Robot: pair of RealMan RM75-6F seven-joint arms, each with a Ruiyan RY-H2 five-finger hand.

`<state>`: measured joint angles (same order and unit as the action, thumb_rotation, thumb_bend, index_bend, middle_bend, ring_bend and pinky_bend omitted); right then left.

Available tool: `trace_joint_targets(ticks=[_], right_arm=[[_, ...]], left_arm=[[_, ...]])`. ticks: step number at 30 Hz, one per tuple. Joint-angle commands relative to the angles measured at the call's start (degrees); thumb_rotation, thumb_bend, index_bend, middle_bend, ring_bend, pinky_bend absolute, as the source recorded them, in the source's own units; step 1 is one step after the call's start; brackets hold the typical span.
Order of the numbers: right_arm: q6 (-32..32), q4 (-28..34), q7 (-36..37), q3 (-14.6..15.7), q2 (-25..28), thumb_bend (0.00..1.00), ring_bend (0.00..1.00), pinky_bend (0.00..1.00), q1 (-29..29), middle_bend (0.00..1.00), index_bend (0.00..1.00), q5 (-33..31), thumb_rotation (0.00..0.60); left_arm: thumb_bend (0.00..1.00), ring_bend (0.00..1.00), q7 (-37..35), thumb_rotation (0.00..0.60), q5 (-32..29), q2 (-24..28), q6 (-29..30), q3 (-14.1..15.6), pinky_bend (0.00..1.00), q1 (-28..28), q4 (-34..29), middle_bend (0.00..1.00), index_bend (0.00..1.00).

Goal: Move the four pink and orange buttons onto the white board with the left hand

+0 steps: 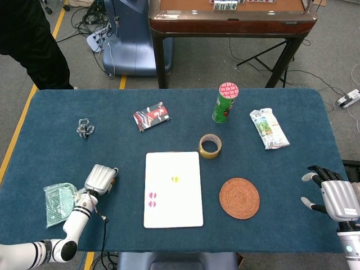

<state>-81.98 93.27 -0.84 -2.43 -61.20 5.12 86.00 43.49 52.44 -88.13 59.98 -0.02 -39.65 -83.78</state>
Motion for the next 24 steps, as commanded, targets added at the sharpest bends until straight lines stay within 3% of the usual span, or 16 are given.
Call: trace_joint_targets(ticks=[1,14,24], right_arm=[[0.0,0.0,0.0,0.0,0.0,0.01,0.24,0.32,0.0,0.26,0.4,0.0,0.6],[-0.1,0.1,-0.1,0.0,0.0,0.01,0.24,0.32,0.0,0.26,0.4,0.1,0.6],[-0.4,0.1,0.6,-0.1,0.3,0.01,0.24,0.32,-0.2,0.26,0.4,0.1,0.6]], left_arm=[[0.36,1.0,0.3,0.6,0.2,0.1,0.1,-0.1,1.0,0.0,-0.1,1.0,0.6],[0.36,1.0,3.4,0.6,1.1,1.8,1.9,-3.0,1.0,-2.0,-5.9,1.0,0.6],[0.36,1.0,8.2,0.6,-0.4,-1.3,1.7,-5.1,1.0,-5.8,-9.6,1.0,0.6]])
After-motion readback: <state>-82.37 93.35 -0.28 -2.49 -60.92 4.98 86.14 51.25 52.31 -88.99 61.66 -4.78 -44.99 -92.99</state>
